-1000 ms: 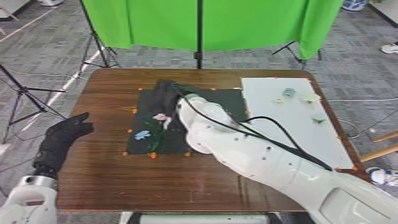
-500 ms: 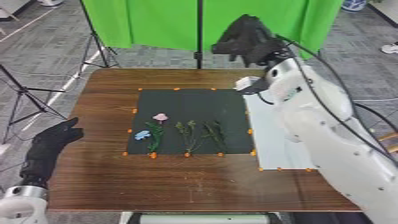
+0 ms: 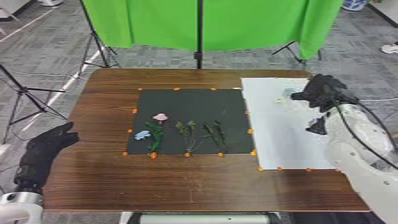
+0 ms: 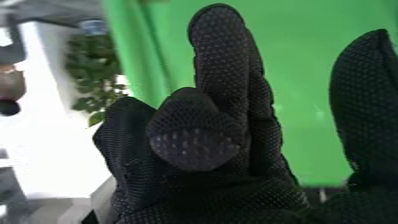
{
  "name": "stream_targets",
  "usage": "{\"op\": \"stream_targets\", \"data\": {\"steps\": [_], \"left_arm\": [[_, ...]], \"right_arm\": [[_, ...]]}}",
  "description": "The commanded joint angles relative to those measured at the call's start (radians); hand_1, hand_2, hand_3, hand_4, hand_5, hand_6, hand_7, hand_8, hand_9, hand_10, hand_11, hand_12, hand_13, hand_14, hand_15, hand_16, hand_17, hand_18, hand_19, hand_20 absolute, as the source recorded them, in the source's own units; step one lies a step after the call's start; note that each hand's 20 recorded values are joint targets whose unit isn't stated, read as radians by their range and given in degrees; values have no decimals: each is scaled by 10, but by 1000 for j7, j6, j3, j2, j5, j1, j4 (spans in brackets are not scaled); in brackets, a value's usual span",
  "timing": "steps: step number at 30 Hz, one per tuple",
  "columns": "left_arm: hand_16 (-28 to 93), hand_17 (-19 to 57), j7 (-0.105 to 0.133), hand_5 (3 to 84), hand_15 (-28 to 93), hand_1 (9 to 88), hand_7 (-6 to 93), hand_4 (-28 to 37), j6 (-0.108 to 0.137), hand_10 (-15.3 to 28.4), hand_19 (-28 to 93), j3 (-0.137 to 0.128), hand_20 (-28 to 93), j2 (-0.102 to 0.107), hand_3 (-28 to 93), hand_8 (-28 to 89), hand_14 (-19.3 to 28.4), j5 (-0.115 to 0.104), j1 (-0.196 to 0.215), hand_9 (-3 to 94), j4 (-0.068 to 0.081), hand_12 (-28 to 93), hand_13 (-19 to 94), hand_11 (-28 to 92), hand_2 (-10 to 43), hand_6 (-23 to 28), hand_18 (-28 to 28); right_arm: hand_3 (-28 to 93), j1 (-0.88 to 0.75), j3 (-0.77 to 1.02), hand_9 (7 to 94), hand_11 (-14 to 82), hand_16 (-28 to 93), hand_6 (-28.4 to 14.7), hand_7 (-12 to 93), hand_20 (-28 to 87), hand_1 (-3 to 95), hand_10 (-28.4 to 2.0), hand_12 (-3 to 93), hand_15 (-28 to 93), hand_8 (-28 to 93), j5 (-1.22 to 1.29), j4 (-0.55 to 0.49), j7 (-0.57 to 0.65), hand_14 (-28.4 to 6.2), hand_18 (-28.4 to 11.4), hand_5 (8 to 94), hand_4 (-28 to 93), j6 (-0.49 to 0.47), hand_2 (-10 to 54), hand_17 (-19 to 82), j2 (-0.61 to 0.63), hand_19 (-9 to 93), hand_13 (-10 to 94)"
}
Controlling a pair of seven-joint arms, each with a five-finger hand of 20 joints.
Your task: Arrange flowers
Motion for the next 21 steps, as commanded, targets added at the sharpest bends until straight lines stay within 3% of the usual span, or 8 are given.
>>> {"op": "stream_targets", "data": {"steps": [1, 4, 6, 7, 9, 11, 16, 21], "left_arm": [[8, 70, -17, 453, 202, 274, 113, -220, 5, 148, 85, 1, 173, -2, 667, -56, 187, 8, 6, 454, 1, 129, 368, 217, 20, 58, 132], [8, 70, -15, 453, 202, 274, 113, -220, 3, 148, 85, -1, 172, -2, 667, -56, 187, 9, 9, 453, 1, 129, 367, 215, 20, 59, 132], [8, 70, -14, 453, 202, 274, 113, -221, -6, 147, 85, -2, 172, -3, 667, -56, 187, 7, 5, 453, 10, 129, 367, 215, 20, 59, 132], [8, 70, -21, 453, 201, 274, 112, -221, -12, 147, 85, -10, 173, -6, 667, -56, 187, 9, 9, 453, 4, 129, 367, 215, 19, 59, 132], [9, 70, -30, 454, 201, 274, 112, -221, -8, 147, 85, 1, 173, -2, 667, -57, 188, 15, 1, 453, 6, 130, 367, 216, 19, 59, 132], [8, 70, -25, 453, 201, 274, 112, -220, -9, 147, 85, 8, 173, 0, 667, -57, 187, 12, 2, 453, 8, 130, 367, 216, 20, 59, 132], [9, 70, -32, 452, 200, 275, 112, -220, -18, 148, 85, 5, 173, 1, 665, -56, 187, 12, -6, 452, 10, 129, 366, 215, 20, 59, 132], [9, 69, -26, 451, 200, 276, 111, -219, -16, 147, 85, 5, 172, -2, 665, -57, 187, 5, 0, 451, 13, 129, 365, 215, 20, 59, 132]], "right_arm": [[635, -33, -5, 831, 355, 358, -6, 149, 625, 287, -136, 302, 638, -73, -121, 59, 72, -53, -182, 696, -115, -36, -84, 594, 32, 932, 873], [635, -45, -4, 831, 358, 359, -2, 147, 626, 288, -137, 304, 638, -75, -164, 71, 77, -52, -182, 695, -115, -34, -89, 594, 42, 932, 872], [635, -41, -12, 830, 360, 360, 0, 144, 627, 287, -137, 306, 639, -77, -173, 89, 79, -53, -182, 691, -115, -35, -91, 594, 47, 932, 872], [635, -40, -16, 829, 361, 361, 1, 143, 628, 286, -137, 306, 640, -78, -174, 96, 84, -53, -182, 690, -115, -47, -92, 594, 50, 932, 872], [634, -26, -35, 825, 364, 363, 1, 138, 630, 284, -137, 310, 641, -79, -162, 120, 84, -53, -181, 681, -115, -51, -94, 593, 48, 932, 870], [633, -15, -52, 822, 365, 367, 1, 134, 632, 282, -137, 311, 646, -79, -149, 145, 96, -53, -182, 669, -114, -53, -94, 593, 38, 932, 865], [636, -16, -72, 821, 339, 361, -2, 132, 629, 286, -132, 299, 640, -75, -122, 187, 92, -41, -175, 654, -110, -43, -95, 601, 22, 932, 872], [642, -22, -104, 830, 302, 361, -1, 141, 625, 326, -131, 278, 625, -71, -89, 220, 65, -25, -166, 657, -113, 73, -95, 614, 11, 932, 887]]}}
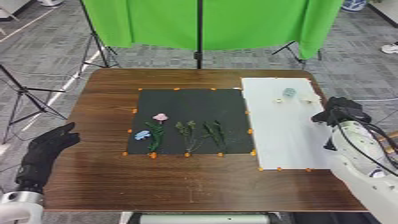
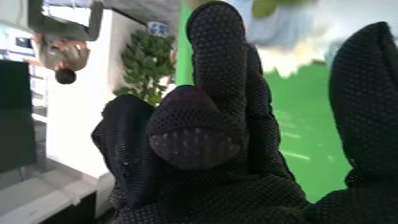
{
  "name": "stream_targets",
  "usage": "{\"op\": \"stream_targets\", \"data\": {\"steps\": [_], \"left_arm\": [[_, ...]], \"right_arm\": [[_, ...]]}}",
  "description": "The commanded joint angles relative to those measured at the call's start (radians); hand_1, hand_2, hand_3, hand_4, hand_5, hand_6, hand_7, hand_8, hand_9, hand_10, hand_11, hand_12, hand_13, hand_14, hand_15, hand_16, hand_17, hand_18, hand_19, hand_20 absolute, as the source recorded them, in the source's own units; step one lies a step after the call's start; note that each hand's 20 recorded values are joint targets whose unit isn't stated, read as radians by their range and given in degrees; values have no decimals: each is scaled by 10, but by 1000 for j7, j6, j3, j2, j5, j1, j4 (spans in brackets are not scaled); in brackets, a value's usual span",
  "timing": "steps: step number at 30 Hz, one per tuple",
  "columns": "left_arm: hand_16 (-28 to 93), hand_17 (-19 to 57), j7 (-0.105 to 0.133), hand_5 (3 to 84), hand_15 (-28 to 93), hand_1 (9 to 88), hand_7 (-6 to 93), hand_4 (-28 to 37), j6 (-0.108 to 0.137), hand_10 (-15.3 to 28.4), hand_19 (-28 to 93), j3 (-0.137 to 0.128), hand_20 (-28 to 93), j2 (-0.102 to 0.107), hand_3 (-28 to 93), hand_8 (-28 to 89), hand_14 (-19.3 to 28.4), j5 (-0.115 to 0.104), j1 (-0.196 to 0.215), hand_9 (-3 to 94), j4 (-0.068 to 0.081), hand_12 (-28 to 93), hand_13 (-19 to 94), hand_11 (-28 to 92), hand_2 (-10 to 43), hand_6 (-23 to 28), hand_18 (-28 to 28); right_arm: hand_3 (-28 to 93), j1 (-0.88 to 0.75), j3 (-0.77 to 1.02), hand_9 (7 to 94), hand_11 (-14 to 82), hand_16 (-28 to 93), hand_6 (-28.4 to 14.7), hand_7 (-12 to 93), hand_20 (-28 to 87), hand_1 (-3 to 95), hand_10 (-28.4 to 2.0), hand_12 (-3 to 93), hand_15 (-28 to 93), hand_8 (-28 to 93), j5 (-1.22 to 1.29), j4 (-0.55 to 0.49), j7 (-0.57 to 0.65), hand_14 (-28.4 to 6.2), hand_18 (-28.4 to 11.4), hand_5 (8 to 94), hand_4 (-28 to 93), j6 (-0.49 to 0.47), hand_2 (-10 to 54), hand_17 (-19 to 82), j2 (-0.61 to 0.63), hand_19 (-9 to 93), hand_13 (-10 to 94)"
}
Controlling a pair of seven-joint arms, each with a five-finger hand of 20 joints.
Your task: Arrange flowers
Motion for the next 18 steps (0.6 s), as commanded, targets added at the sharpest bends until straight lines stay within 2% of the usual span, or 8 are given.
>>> {"op": "stream_targets", "data": {"steps": [1, 3, 4, 6, 8, 13, 18], "left_arm": [[9, 69, -10, 451, 201, 276, 111, -219, -11, 147, 85, 1, 172, -6, 664, -57, 188, -2, 8, 451, 8, 129, 365, 215, 20, 58, 132], [9, 69, -13, 451, 200, 276, 111, -219, -10, 146, 86, 0, 173, -8, 665, -57, 187, -4, 8, 450, 6, 130, 365, 214, 20, 58, 132], [9, 69, -16, 451, 200, 277, 111, -219, -9, 146, 86, 0, 173, -9, 664, -57, 187, -3, 6, 450, 7, 130, 365, 214, 20, 59, 132], [9, 69, -16, 451, 200, 276, 110, -218, -6, 146, 86, -1, 172, -10, 666, -57, 187, -4, 8, 450, 5, 130, 365, 214, 20, 59, 132], [9, 69, -13, 451, 200, 276, 110, -217, -5, 146, 86, -1, 172, -10, 666, -56, 187, -3, 10, 450, 5, 130, 365, 214, 20, 59, 132], [9, 69, -15, 453, 200, 276, 109, -218, -2, 146, 85, -14, 172, -9, 665, -56, 187, -9, 21, 450, -2, 130, 364, 214, 20, 60, 132], [9, 69, -16, 453, 199, 276, 109, -217, -4, 146, 86, -13, 172, -5, 665, -56, 188, -9, 24, 450, 0, 130, 364, 215, 20, 60, 132]], "right_arm": [[650, -26, -38, 831, 297, 362, 0, 149, 625, 341, -130, 275, 623, -72, 38, 38, -27, -23, -164, 659, -121, 142, -95, 618, -18, 932, 890], [666, -20, -60, 838, 290, 363, 1, 169, 627, 391, -127, 269, 623, -59, 31, 54, -44, -17, -158, 677, -146, 203, -95, 624, -20, 932, 897], [652, -11, -72, 845, 282, 364, 0, 174, 630, 424, -121, 282, 624, -1, 19, 62, -48, -15, -156, 687, -155, 221, -95, 629, -22, 932, 900], [572, -8, -77, 878, 235, 363, -7, 184, 640, 521, -100, 358, 630, 104, -25, 64, -53, -10, -154, 732, -149, 263, -95, 641, -21, 932, 911], [578, -9, -57, 903, 222, 362, -4, 219, 644, 561, -90, 389, 633, 147, -40, 35, -52, -8, -153, 787, -154, 280, -95, 649, -15, 932, 921], [586, 62, -47, 912, 223, 365, -6, 228, 647, 582, -88, 403, 632, 150, 13, -79, -61, -6, -152, 802, -168, 354, -95, 654, -7, 932, 926], [589, 250, -148, 915, 232, 367, -5, 231, 648, 583, -87, 409, 632, 148, 217, -166, -120, -3, -149, 805, -165, 391, -95, 656, -106, 932, 929]]}}
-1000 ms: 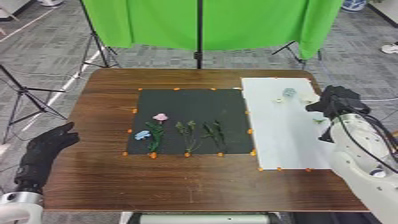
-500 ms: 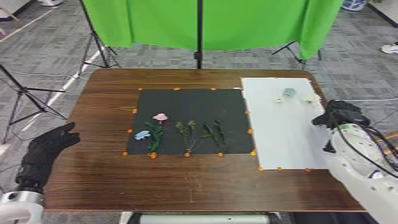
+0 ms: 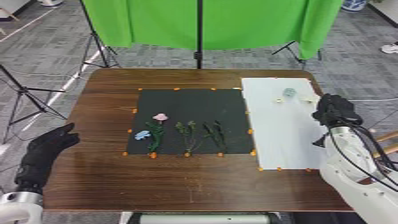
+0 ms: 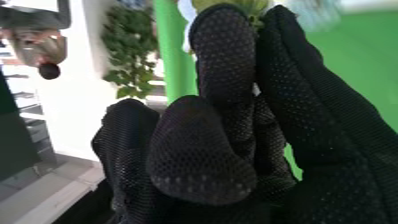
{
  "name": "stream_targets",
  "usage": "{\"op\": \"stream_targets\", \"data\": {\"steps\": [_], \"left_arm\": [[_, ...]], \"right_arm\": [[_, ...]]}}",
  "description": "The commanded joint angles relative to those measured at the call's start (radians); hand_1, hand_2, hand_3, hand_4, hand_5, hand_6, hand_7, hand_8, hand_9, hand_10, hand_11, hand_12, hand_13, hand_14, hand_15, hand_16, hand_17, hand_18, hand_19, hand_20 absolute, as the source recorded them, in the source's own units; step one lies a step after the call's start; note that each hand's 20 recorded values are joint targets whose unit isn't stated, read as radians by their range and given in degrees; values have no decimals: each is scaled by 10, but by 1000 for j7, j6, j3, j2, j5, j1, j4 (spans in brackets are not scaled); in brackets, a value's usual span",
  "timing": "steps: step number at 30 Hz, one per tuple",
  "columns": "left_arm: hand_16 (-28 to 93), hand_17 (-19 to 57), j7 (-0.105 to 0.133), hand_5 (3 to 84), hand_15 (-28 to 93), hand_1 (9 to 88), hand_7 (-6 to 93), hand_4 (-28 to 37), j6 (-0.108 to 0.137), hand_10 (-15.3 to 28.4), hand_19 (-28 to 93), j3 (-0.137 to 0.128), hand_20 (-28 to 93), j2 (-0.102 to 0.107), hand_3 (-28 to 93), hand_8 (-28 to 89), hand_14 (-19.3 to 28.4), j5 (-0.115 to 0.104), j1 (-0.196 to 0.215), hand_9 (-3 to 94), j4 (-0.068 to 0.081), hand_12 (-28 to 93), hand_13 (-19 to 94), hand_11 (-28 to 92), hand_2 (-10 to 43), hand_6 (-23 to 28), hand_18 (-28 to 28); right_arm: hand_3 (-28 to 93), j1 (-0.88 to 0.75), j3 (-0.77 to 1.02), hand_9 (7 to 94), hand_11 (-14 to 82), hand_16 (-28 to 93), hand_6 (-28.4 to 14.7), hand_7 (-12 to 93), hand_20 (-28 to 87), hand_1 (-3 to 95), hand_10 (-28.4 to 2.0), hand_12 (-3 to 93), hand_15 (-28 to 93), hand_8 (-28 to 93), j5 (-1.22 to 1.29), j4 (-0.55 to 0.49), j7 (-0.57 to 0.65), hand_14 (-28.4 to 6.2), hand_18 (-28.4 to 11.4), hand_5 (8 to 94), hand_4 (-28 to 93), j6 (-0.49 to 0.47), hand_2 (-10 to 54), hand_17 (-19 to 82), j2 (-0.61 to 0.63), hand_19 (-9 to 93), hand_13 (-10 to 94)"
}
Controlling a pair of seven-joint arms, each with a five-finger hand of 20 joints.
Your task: Arrange flowers
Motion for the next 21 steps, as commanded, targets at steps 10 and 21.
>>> {"op": "stream_targets", "data": {"steps": [10, 21], "left_arm": [[9, 68, -19, 451, 200, 277, 110, -218, -14, 147, 85, 15, 172, 5, 664, -56, 187, 3, -11, 449, 9, 130, 365, 214, 21, 59, 132], [10, 64, -13, 450, 199, 275, 111, -218, -23, 147, 89, 28, 173, 9, 665, -55, 187, 2, -30, 449, 22, 129, 363, 213, 20, 58, 135]], "right_arm": [[582, 540, -422, 912, 277, 372, -7, 237, 650, 585, -91, 402, 629, 145, 258, -47, -165, -2, -149, 806, -154, -21, -95, 661, -380, 932, 932], [581, 599, -585, 883, 463, 374, 3, 243, 660, 578, -96, 324, 656, 117, 195, 84, -210, -13, -155, 806, -158, -147, -95, 660, -493, 932, 928]]}}
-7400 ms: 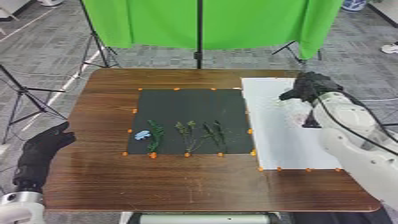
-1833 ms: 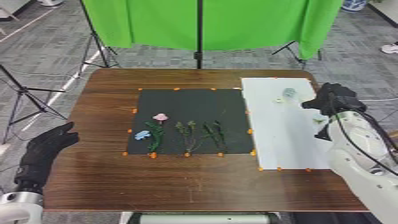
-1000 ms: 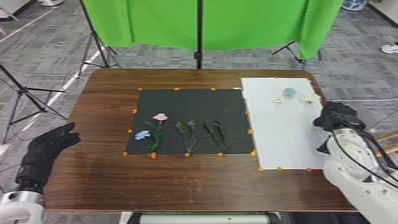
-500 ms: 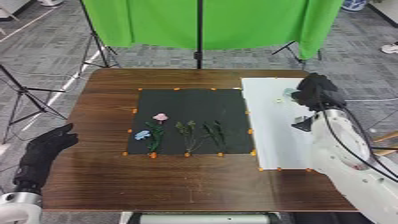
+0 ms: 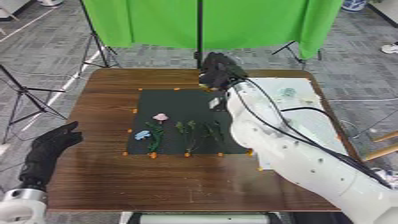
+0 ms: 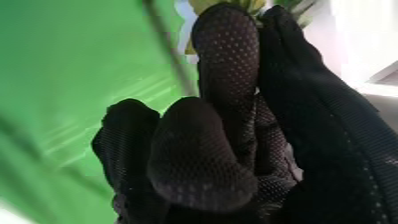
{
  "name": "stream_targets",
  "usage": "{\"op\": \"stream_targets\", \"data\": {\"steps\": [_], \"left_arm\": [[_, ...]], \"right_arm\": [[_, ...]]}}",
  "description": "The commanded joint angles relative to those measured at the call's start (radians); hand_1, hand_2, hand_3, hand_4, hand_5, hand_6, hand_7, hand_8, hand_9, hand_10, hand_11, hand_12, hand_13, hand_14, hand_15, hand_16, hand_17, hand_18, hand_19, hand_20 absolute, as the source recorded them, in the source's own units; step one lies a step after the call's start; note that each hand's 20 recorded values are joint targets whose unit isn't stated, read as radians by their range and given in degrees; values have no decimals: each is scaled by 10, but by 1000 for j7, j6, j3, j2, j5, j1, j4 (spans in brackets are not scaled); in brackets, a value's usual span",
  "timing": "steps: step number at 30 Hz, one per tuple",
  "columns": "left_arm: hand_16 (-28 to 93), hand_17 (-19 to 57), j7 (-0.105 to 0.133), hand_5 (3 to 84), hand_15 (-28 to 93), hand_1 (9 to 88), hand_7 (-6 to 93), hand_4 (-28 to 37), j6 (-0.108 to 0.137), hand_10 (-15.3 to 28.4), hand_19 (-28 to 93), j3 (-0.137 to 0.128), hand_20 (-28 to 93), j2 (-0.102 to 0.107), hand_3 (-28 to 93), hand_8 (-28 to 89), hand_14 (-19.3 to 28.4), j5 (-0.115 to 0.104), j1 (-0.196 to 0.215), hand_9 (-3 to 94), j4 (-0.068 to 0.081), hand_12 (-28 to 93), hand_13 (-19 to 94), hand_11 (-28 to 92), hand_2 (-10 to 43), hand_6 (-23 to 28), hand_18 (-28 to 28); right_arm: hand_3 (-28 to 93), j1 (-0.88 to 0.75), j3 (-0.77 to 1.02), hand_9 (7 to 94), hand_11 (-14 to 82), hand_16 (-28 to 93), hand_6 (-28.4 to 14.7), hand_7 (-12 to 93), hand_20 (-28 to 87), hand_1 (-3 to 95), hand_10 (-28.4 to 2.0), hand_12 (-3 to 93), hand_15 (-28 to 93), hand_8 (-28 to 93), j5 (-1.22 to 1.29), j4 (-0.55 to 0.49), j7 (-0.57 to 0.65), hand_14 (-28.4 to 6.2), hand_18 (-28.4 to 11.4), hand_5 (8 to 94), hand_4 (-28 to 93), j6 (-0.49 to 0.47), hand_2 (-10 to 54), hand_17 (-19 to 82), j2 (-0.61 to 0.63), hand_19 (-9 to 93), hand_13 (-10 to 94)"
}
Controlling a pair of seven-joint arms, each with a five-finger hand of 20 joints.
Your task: Arrange flowers
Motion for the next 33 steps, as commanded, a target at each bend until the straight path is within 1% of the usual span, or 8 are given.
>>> {"op": "stream_targets", "data": {"steps": [1, 4, 7, 9, 10, 16, 24, 33], "left_arm": [[10, 64, -7, 450, 199, 275, 111, -218, -16, 147, 88, 7, 173, -2, 665, -56, 187, 1, -3, 448, 10, 129, 363, 213, 20, 58, 136], [10, 64, -10, 449, 198, 274, 110, -217, -22, 147, 88, 12, 172, -1, 665, -56, 187, 4, -9, 449, 14, 129, 362, 213, 19, 57, 137], [11, 63, -7, 449, 198, 273, 110, -216, -22, 147, 88, 8, 172, -4, 666, -56, 187, 2, -2, 448, 12, 130, 363, 213, 17, 57, 137], [11, 63, -23, 448, 196, 273, 110, -216, -31, 146, 88, 6, 171, 3, 666, -55, 186, 3, -10, 448, 11, 130, 362, 212, 17, 57, 137], [11, 63, -17, 447, 195, 273, 109, -216, -30, 146, 87, 10, 171, 2, 666, -55, 186, 4, -9, 447, 15, 130, 361, 212, 16, 56, 137], [12, 61, -15, 446, 194, 272, 107, -216, -37, 146, 88, 15, 171, -1, 667, -55, 186, 3, -14, 446, 20, 130, 361, 211, 13, 55, 138], [12, 61, -14, 445, 193, 271, 105, -216, -46, 145, 85, 18, 170, 1, 668, -54, 187, 5, -24, 444, 24, 131, 360, 209, 12, 55, 138], [14, 60, -13, 442, 191, 268, 104, -215, -56, 144, 85, 15, 170, 0, 667, -53, 186, 5, -23, 442, 26, 131, 358, 208, 9, 55, 139]], "right_arm": [[581, 3, -78, 883, 466, 374, 3, 242, 660, 578, -95, 324, 657, 115, -76, 48, -54, -13, -155, 806, -159, -36, -95, 660, -79, 932, 928], [582, 5, -106, 882, 477, 374, 8, 239, 665, 575, -93, 326, 666, 111, -122, 75, -64, -15, -158, 805, -163, -6, -95, 660, -79, 932, 926], [584, 6, -131, 884, 489, 374, 13, 237, 672, 569, -89, 327, 679, 108, -179, 99, -77, -19, -161, 805, -165, 22, -95, 661, -78, 932, 924], [586, -5, -137, 884, 497, 372, 15, 234, 677, 566, -87, 325, 690, 102, -212, 113, -74, -22, -163, 806, -169, 47, -95, 664, -77, 932, 924], [587, -8, -145, 885, 504, 371, 17, 233, 681, 564, -86, 325, 696, 100, -228, 125, -77, -22, -164, 806, -171, 63, -95, 665, -75, 932, 924], [594, -23, -197, 894, 526, 361, 24, 230, 699, 557, -83, 320, 719, 89, -288, 159, -89, -26, -169, 808, -178, 164, -95, 678, -73, 932, 931], [598, -38, -207, 895, 533, 355, 27, 228, 704, 547, -83, 315, 723, 80, -285, 142, -95, -26, -170, 807, -174, 167, -95, 679, -81, 932, 932], [600, -43, -206, 893, 532, 355, 25, 216, 705, 524, -85, 314, 723, 77, -266, 129, -98, -28, -172, 792, -169, 131, -95, 679, -73, 932, 931]]}}
